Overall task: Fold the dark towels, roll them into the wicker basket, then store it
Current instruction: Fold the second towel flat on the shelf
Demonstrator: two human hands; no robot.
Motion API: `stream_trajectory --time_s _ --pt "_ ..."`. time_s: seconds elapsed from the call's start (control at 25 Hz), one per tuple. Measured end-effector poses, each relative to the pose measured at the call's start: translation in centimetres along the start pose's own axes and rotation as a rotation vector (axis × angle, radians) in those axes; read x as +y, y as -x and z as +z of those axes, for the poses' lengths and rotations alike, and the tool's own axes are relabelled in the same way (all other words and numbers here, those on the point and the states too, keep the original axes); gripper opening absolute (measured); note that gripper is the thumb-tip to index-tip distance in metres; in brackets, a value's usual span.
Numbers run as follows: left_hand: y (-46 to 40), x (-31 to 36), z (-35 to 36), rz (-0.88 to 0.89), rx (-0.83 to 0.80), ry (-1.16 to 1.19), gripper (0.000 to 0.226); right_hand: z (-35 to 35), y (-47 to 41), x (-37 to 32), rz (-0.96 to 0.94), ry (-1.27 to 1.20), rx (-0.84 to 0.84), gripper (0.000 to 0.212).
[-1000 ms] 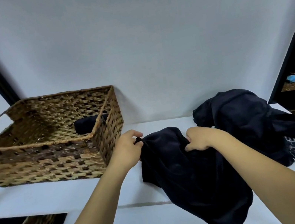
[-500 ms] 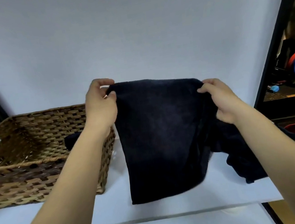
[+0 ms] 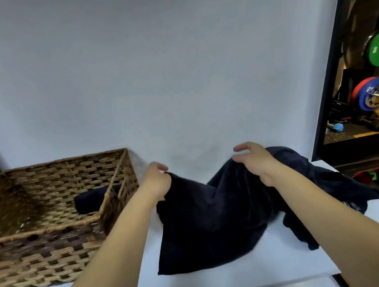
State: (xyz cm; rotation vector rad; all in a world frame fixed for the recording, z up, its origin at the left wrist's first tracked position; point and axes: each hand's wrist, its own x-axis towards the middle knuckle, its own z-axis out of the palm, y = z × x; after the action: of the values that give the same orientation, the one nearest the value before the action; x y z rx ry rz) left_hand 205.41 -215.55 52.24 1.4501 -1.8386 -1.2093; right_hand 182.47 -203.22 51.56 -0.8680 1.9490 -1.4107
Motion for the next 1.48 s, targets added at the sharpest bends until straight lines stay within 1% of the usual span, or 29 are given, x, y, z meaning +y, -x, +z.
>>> stream_trajectory --time_s 0.04,0.08,0.16,0.2,0.24,0.28,0.32,0.36,0.4,0.44,0.48,0.56,0.6,0.64,0.68,0.76,0.8,0.88,0.92,0.96,1.0,1.04,1.08,1.12,1.2,1.28,1.36,1.44,1.48 --pt "-0.7 2.7 -1.2 0.118 0.139 0.141 0.022 0.1 -0.5 -2.2 -0.051 -0.227 0.098 0.018" --pt "-0.8 5.8 -2.8 0.258 0.278 0.275 0.022 0.0 -0.8 -4.7 -0.148 -0.412 0.184 0.018" --pt "0.2 11.4 -6.3 0.516 0.471 0.45 0.024 -0.8 -0.9 -9.4 -0.375 -0.633 0.282 0.024" --pt "0.9 13.2 -7.7 0.602 0.518 0.503 0.025 -1.2 -0.8 -11.4 -0.461 -0.683 0.284 0.026" --pt "1.3 14.0 -8.5 0.643 0.534 0.536 0.027 -1.5 -0.6 -12.7 -0.509 -0.7 0.261 0.027" --pt "1.6 14.2 -8.8 0.649 0.522 0.55 0.028 -1.7 -0.4 -13.4 -0.512 -0.688 0.222 0.027" --pt "1.9 13.7 -8.7 0.627 0.505 0.52 0.028 -1.7 -0.4 -13.3 -0.47 -0.631 0.194 0.025" --pt "2.0 12.5 -8.2 0.577 0.479 0.42 0.027 -1.7 -0.3 -12.4 -0.401 -0.538 0.171 0.024" --pt "2.4 10.9 -7.5 0.508 0.421 0.265 0.023 -1.5 -0.1 -10.9 -0.314 -0.426 0.141 0.024" --pt "2.5 8.6 -6.7 0.423 0.315 0.065 0.019 -1.3 0.2 -8.9 -0.228 -0.312 0.102 0.023" --pt "2.7 6.1 -5.9 0.337 0.157 -0.183 0.017 -1.2 0.9 -6.7 -0.154 -0.193 0.052 0.023" --pt "2.9 0.5 -4.3 0.143 -0.234 -0.728 0.025 -0.6 3.0 -2.2 -0.083 0.114 -0.088 0.019" --pt "3.2 -2.1 -3.4 0.068 -0.364 -0.952 0.029 0.1 4.5 -0.2 -0.071 0.259 -0.168 0.019" --pt "3.5 -4.0 -2.6 0.044 -0.415 -1.076 0.029 1.0 6.0 1.6 -0.067 0.361 -0.246 0.019" --pt "3.7 -5.2 -1.8 0.078 -0.39 -1.083 0.026 2.3 7.6 3.1 -0.071 0.42 -0.319 0.021" --pt "4.0 -5.9 -0.3 0.285 -0.257 -0.859 0.018 5.1 10.7 5.2 -0.149 0.471 -0.458 0.024" --pt "4.3 -5.8 0.7 0.39 -0.244 -0.721 0.015 6.3 12.1 5.7 -0.213 0.481 -0.55 0.026" --pt "4.4 -5.3 2.1 0.47 -0.364 -0.603 0.021 8.2 14.4 5.9 -0.249 0.455 -0.783 0.025" --pt "4.4 -5.2 2.6 0.454 -0.44 -0.614 0.031 8.5 15.0 5.7 -0.223 0.409 -0.873 0.022" --pt "4.6 -5.1 3.1 0.417 -0.495 -0.655 0.046 8.4 15.3 5.6 -0.186 0.338 -0.921 0.019" --pt "4.6 -5.2 3.5 0.401 -0.512 -0.715 0.06 8.1 15.1 5.7 -0.161 0.259 -0.9 0.015" --pt "4.5 -5.5 3.9 0.412 -0.487 -0.777 0.069 7.5 14.4 6.0 -0.166 0.204 -0.805 0.013" --pt "4.2 -5.7 4.2 0.428 -0.442 -0.832 0.072 6.9 13.5 6.5 -0.192 0.198 -0.666 0.011" --pt "4.0 -6.0 4.3 0.439 -0.397 -0.876 0.07 6.1 12.4 7.4 -0.223 0.257 -0.525 0.009" --pt "4.1 -6.6 4.2 0.403 -0.385 -0.947 0.055 4.6 10.5 8.9 -0.233 0.482 -0.343 0.01" --pt "4.7 -6.7 3.5 0.325 -0.475 -0.977 0.037 3.9 9.0 9.9 -0.24 0.661 -0.277 0.025" --pt "5.5 -6.0 2.6 0.192 -0.612 -1.011 0.03 4.2 7.6 10.6 -0.237 0.785 -0.223 0.037" --pt "6.1 -5.1 2.1 0.074 -0.715 -1.078 0.02 4.8 6.1 10.6 -0.214 0.832 -0.143 0.041" --pt "6.2 -4.7 2.2 0.079 -0.698 -1.112 0.02 5.2 5.5 10.4 -0.176 0.757 -0.099 0.039"
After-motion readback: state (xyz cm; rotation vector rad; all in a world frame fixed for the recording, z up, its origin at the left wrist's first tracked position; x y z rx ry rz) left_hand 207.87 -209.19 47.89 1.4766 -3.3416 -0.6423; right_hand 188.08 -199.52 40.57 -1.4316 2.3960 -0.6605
